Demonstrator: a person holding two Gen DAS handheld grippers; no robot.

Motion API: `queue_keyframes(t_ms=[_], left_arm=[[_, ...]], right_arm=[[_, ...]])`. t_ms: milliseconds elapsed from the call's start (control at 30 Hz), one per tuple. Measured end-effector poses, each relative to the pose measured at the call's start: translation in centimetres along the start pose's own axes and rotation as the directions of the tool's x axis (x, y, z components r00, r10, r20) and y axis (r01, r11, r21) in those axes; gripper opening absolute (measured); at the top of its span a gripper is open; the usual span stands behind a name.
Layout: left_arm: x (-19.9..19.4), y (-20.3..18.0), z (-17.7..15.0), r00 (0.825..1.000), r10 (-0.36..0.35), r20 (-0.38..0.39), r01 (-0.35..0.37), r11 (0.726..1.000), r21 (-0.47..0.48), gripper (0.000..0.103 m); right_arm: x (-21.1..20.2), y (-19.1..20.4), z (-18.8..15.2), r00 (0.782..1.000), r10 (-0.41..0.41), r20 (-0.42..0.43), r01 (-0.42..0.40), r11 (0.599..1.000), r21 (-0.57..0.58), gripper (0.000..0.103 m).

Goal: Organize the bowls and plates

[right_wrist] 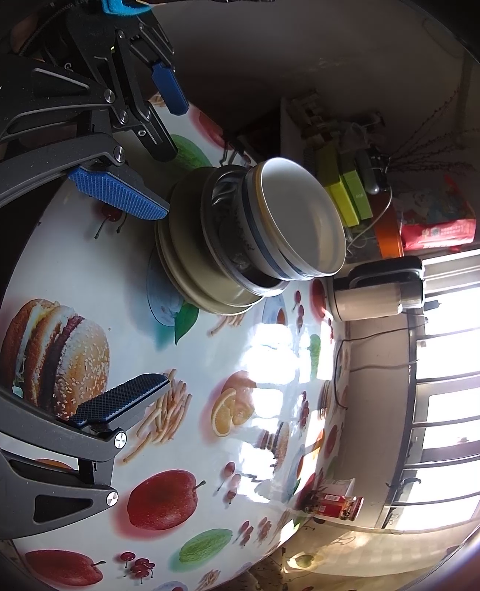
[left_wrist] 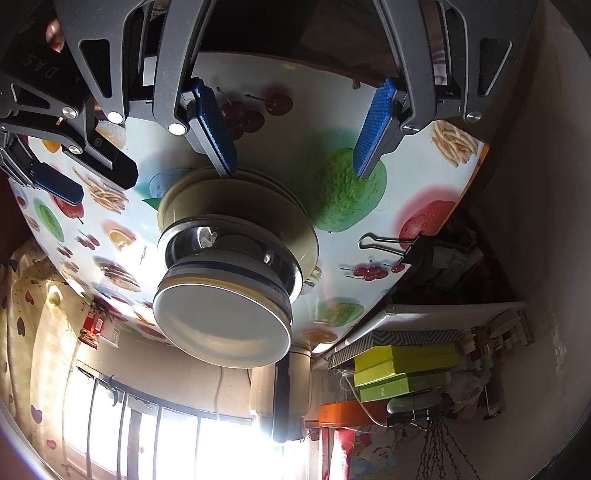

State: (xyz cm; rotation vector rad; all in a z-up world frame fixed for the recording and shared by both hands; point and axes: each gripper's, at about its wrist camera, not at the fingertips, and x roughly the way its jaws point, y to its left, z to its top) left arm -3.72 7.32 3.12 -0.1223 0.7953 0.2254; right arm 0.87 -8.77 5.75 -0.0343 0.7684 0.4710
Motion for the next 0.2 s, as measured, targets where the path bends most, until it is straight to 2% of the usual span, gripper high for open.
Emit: queue_keyframes(t_ms=[200], left_arm=[[-0.15,-0.13,0.03,1.0,-0.001,0.003,0.001,1.0,0.004,0.066]], right_arm=[[-0.07,-0.06,0.01,1.0,0.001,0.001,-0.001,1.0,0.0,0.087]])
